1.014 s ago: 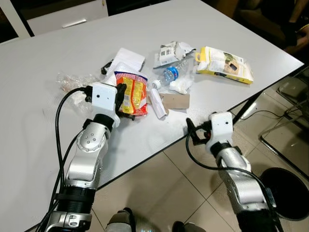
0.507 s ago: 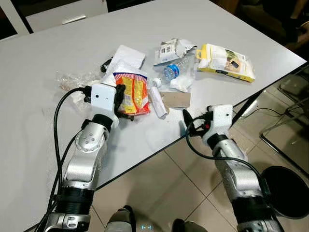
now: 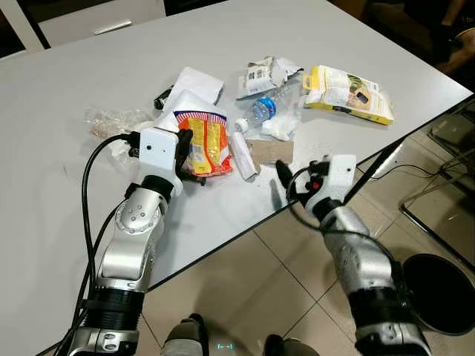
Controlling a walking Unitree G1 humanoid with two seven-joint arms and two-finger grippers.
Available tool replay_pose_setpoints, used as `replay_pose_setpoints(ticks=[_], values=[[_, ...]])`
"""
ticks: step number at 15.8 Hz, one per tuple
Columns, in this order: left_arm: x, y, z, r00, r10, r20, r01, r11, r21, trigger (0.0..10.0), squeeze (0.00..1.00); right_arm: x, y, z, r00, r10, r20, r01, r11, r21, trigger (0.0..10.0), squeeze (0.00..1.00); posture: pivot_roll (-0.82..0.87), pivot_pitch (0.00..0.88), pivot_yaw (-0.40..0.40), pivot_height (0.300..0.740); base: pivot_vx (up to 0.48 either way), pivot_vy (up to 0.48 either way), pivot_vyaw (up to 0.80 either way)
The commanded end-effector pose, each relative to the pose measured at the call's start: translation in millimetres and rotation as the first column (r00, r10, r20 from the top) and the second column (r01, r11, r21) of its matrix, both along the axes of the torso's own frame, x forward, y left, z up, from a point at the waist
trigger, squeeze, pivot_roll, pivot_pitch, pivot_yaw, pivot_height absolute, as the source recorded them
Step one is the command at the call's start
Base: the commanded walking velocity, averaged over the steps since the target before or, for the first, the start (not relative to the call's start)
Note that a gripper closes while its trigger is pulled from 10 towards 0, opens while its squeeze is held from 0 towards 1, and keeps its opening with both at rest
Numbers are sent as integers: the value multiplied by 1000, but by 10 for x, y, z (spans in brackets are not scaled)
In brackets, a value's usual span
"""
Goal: Picking trash to rubbish bin
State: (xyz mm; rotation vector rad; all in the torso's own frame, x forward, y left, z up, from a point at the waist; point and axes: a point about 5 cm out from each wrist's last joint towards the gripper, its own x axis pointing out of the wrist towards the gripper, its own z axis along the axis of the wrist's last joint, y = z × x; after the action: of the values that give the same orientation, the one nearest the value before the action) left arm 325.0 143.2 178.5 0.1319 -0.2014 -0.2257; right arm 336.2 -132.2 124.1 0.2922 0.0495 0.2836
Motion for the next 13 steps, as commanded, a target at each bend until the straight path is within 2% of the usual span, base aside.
replay_pose_setpoints(ticks=[1,5,8,13], values=[[-19,-7,10,1000,1,0,-1,1000,4,0,0,18,-42,-15,999,8,-38,-6,998,60,10000,0,310,207,-36,740,0,0,0],[-20,-8,5,1000,3,-3,-3,1000,0,0,0,68,-94,7,996,31,-80,-22,994,104,10000,0,312,206,-40,740,0,0,0],[-24,-17,-4,1000,1,-5,-1,1000,-2,0,0,80,-68,13,992,72,-104,-60,991,121,10000,0,311,203,-46,740,0,0,0],[-35,-44,-25,1000,-2,-10,2,1000,-9,0,0,70,162,70,976,186,-115,-170,976,136,10000,0,307,199,-54,740,0,0,0]])
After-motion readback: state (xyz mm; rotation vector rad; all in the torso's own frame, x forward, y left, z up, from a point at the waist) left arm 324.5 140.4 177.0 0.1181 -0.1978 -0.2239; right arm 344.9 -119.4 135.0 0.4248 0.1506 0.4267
